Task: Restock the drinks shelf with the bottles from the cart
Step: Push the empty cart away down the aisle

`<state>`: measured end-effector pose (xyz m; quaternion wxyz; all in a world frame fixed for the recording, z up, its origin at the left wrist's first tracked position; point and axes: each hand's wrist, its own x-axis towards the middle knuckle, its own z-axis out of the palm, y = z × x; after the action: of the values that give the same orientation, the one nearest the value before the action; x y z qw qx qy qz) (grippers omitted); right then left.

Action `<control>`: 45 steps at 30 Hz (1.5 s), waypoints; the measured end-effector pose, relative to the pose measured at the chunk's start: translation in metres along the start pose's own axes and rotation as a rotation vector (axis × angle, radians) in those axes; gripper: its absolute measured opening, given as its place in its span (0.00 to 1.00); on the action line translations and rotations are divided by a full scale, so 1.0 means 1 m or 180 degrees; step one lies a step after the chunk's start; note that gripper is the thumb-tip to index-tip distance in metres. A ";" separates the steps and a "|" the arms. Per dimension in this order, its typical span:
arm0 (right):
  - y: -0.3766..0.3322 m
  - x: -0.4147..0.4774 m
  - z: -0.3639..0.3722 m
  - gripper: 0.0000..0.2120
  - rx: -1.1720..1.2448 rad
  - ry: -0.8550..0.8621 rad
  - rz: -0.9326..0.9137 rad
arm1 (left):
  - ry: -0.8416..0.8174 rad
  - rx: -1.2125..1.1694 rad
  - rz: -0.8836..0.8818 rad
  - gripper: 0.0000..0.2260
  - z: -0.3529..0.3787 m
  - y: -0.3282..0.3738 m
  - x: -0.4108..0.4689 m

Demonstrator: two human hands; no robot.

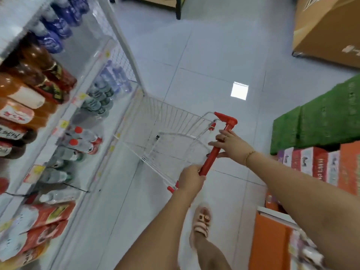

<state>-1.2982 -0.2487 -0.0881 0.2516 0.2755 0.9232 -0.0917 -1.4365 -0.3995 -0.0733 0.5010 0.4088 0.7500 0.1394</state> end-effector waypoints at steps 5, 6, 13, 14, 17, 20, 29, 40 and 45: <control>0.085 0.015 -0.015 0.17 0.0384 0.0497 0.0156 | 0.0313 0.0558 0.0119 0.14 -0.027 0.054 0.074; 0.099 0.017 -0.018 0.16 0.0483 0.0603 0.0234 | 0.0330 0.0688 0.0166 0.13 -0.034 0.065 0.091; 0.185 0.038 -0.029 0.24 0.1190 0.0974 0.1242 | 0.0071 0.2093 0.0661 0.14 -0.085 0.150 0.220; 0.198 0.044 -0.036 0.24 0.1272 0.0920 0.1390 | 0.0027 0.2204 0.0732 0.14 -0.088 0.164 0.239; 0.241 0.064 -0.056 0.25 0.1394 0.0510 0.1807 | -0.0131 0.2344 0.1018 0.14 -0.093 0.209 0.294; 0.297 0.080 -0.076 0.26 0.1417 0.0182 0.2080 | -0.0249 0.2561 0.1312 0.14 -0.093 0.265 0.349; 0.446 0.117 -0.113 0.28 0.1782 0.0076 0.2789 | -0.0515 0.3939 0.1674 0.15 -0.087 0.442 0.516; 0.651 0.138 -0.129 0.23 0.2044 0.0104 0.3223 | -0.0773 0.4490 0.2440 0.10 -0.024 0.666 0.698; 0.735 0.129 -0.126 0.23 0.2466 -0.0002 0.3589 | -0.1406 0.4997 0.2155 0.11 0.046 0.781 0.746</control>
<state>-1.0357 0.4608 -0.0693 0.1444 0.7844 0.5392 -0.2704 -1.1491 0.6426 -0.0862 0.1409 0.8528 0.3540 -0.3572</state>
